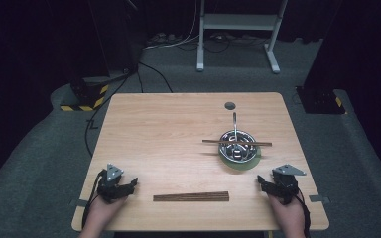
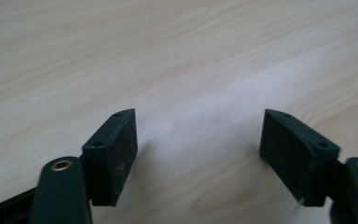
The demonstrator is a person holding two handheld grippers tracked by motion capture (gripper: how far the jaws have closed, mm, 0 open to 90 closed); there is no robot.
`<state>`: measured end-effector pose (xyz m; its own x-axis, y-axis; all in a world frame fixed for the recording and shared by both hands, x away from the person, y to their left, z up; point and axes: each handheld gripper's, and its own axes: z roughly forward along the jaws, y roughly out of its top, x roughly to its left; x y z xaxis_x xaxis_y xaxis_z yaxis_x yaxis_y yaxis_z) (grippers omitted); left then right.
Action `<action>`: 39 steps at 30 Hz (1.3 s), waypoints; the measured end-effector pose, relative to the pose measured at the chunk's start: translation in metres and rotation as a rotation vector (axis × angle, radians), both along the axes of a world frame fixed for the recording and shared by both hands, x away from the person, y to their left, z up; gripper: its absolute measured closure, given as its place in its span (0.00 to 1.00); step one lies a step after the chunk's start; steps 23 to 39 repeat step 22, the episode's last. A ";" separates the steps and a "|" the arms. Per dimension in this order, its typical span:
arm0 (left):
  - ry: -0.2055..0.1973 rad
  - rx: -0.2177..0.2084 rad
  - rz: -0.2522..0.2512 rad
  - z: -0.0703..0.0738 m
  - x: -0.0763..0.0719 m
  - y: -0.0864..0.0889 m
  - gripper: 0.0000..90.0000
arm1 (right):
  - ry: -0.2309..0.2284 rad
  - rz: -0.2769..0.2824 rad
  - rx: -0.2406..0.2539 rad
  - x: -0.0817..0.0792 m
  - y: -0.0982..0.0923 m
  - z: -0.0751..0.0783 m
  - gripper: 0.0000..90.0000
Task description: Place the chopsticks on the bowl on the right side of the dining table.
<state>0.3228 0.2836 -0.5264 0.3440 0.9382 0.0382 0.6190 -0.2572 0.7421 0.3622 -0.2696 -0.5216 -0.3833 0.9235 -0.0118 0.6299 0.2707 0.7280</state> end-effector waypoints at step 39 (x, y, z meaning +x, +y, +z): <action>0.016 -0.048 0.040 -0.004 -0.016 0.009 0.18 | 0.005 0.019 0.000 -0.001 0.002 0.000 0.35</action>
